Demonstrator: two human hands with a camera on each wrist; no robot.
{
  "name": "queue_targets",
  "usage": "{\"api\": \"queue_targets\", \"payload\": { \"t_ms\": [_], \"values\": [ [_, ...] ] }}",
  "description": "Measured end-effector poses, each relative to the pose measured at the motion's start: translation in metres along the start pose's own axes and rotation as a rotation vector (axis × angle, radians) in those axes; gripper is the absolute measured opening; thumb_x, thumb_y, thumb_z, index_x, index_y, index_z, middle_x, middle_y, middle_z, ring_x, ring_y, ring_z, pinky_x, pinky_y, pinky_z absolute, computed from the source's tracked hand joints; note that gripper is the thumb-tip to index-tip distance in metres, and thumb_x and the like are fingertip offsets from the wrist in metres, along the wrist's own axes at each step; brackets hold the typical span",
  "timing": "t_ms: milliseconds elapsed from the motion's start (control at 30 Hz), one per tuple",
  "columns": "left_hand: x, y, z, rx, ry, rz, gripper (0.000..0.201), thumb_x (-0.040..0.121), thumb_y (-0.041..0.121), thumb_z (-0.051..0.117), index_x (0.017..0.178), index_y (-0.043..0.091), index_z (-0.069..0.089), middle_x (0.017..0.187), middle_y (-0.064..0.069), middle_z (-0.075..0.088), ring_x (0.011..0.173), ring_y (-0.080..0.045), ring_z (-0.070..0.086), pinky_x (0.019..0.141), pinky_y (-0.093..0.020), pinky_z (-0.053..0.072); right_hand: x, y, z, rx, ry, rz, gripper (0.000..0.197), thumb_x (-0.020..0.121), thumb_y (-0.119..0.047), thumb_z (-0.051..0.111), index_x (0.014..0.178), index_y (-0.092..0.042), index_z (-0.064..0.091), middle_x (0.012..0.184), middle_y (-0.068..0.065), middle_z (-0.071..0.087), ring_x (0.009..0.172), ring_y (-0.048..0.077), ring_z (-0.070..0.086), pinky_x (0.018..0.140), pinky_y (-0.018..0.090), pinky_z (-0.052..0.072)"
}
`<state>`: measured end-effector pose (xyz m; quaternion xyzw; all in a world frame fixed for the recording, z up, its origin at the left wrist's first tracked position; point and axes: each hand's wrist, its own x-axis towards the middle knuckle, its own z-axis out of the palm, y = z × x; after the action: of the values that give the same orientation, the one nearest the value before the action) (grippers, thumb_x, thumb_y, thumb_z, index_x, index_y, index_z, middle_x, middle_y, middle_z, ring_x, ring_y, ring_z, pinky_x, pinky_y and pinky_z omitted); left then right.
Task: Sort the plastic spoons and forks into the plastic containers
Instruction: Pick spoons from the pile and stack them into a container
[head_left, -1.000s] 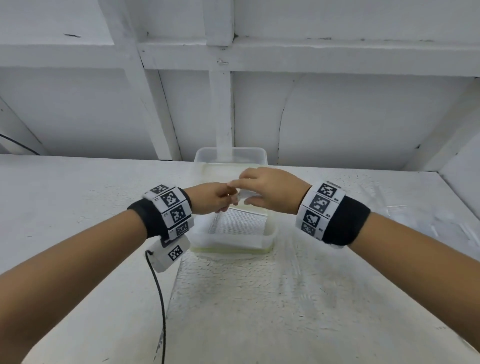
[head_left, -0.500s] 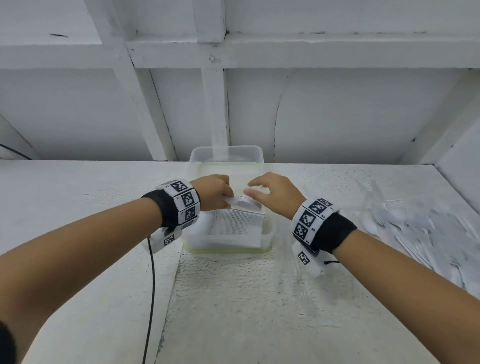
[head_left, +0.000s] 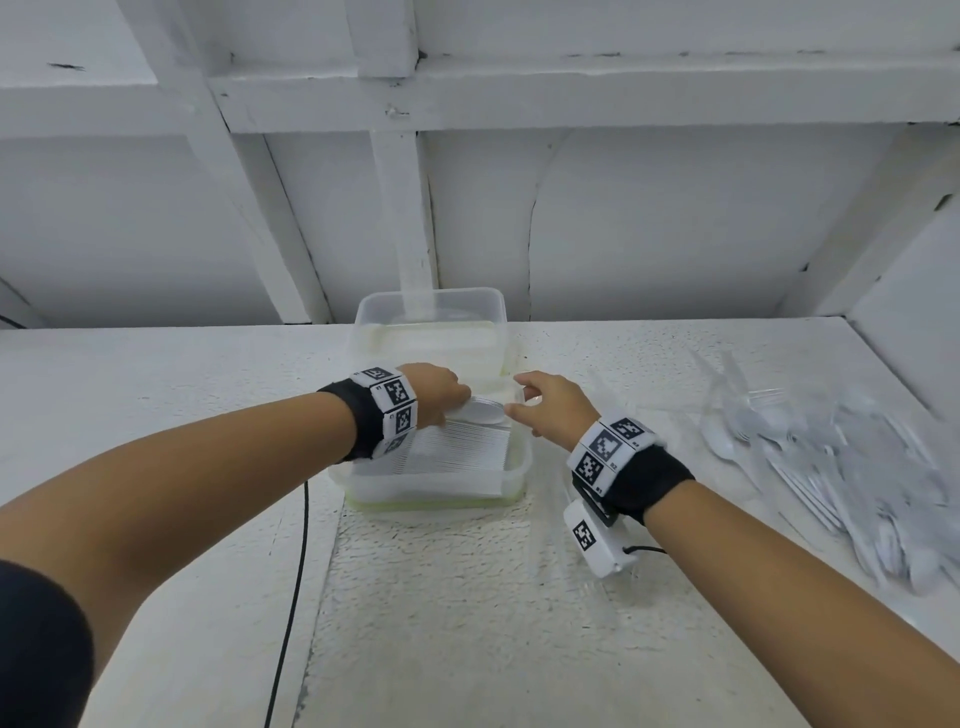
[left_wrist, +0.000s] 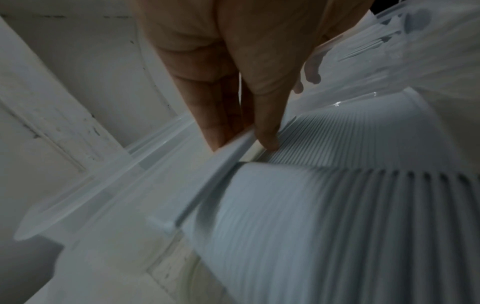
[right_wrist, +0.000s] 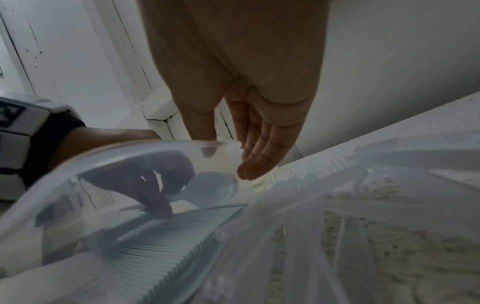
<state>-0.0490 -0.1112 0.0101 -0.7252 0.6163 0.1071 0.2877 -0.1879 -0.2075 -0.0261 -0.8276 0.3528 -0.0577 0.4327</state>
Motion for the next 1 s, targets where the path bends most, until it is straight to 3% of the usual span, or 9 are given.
{"api": "queue_targets", "payload": {
  "t_ms": [400, 667, 833, 1000],
  "values": [
    [0.005, 0.001, 0.0, 0.139, -0.03, -0.006, 0.044, 0.097, 0.043, 0.041, 0.12, 0.009, 0.057, 0.118, -0.005, 0.056, 0.104, -0.025, 0.059, 0.069, -0.03, 0.042, 0.0, 0.002, 0.0, 0.017, 0.008, 0.001, 0.053, 0.085, -0.023, 0.065, 0.134, -0.013, 0.048, 0.12, 0.006, 0.058, 0.106, 0.021, 0.057, 0.092, 0.037, 0.05],
    [0.007, -0.002, 0.012, -0.022, 0.02, -0.034, 0.04, 0.095, 0.04, 0.039, 0.114, 0.011, 0.059, 0.112, -0.005, 0.055, 0.102, -0.023, 0.057, 0.072, -0.03, 0.043, 0.0, 0.004, -0.001, 0.017, -0.004, -0.01, 0.054, 0.086, -0.024, 0.065, 0.135, -0.013, 0.047, 0.121, 0.007, 0.056, 0.106, 0.021, 0.057, 0.092, 0.034, 0.05],
    [0.011, -0.002, 0.012, -0.012, -0.01, -0.031, 0.034, 0.096, 0.028, 0.04, 0.116, 0.008, 0.059, 0.116, -0.008, 0.056, 0.105, -0.026, 0.058, 0.073, -0.031, 0.043, 0.001, 0.004, -0.001, 0.016, -0.002, -0.014, 0.053, 0.086, -0.026, 0.065, 0.135, -0.013, 0.047, 0.12, 0.006, 0.057, 0.098, 0.018, 0.056, 0.089, 0.031, 0.049],
    [0.013, -0.002, 0.01, -0.04, -0.016, -0.07, 0.031, 0.094, 0.028, 0.045, 0.114, 0.01, 0.06, 0.113, -0.007, 0.059, 0.103, -0.025, 0.058, 0.068, -0.029, 0.039, 0.002, 0.005, -0.001, 0.028, -0.006, -0.015, 0.053, 0.085, -0.026, 0.066, 0.133, -0.013, 0.048, 0.118, 0.007, 0.058, 0.098, 0.017, 0.055, 0.088, 0.032, 0.049]
  ]
}}
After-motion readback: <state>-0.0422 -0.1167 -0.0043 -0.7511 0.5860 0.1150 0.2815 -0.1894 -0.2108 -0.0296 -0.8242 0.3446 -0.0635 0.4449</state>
